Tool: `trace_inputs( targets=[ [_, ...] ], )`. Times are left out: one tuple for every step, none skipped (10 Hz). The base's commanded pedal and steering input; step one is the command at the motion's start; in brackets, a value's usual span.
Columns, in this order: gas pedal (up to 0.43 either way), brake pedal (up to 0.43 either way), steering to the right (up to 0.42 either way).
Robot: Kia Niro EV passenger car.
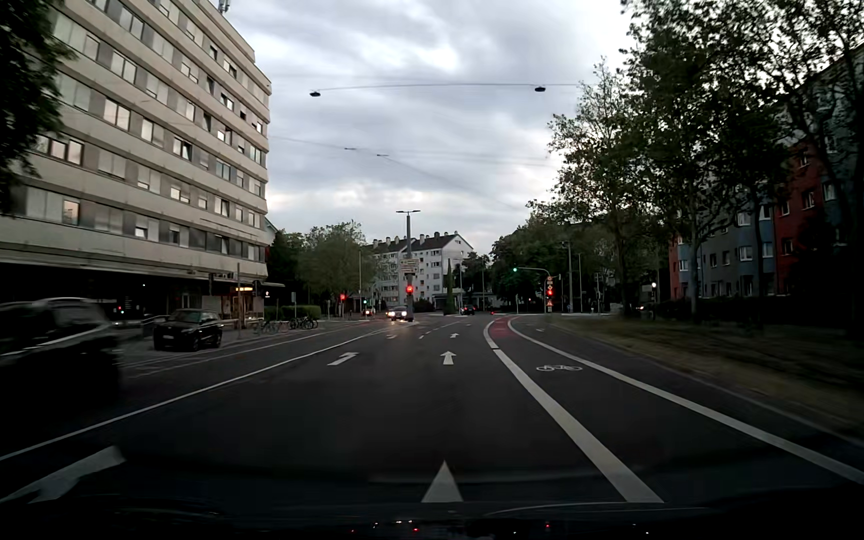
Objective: Follow the waypoints while adhering to traffic rules and regulations
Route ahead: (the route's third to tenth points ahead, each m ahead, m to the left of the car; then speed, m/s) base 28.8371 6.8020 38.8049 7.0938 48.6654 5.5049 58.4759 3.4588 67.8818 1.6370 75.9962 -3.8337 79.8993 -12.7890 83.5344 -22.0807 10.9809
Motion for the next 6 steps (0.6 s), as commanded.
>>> trace_inputs(
  targets=[
    [0.028,0.0,0.004],
    [0.028,0.0,0.004],
    [0.028,0.0,0.004],
    [0.028,0.0,0.004],
    [0.028,0.0,0.004],
    [0.028,0.0,0.005]
  ],
)
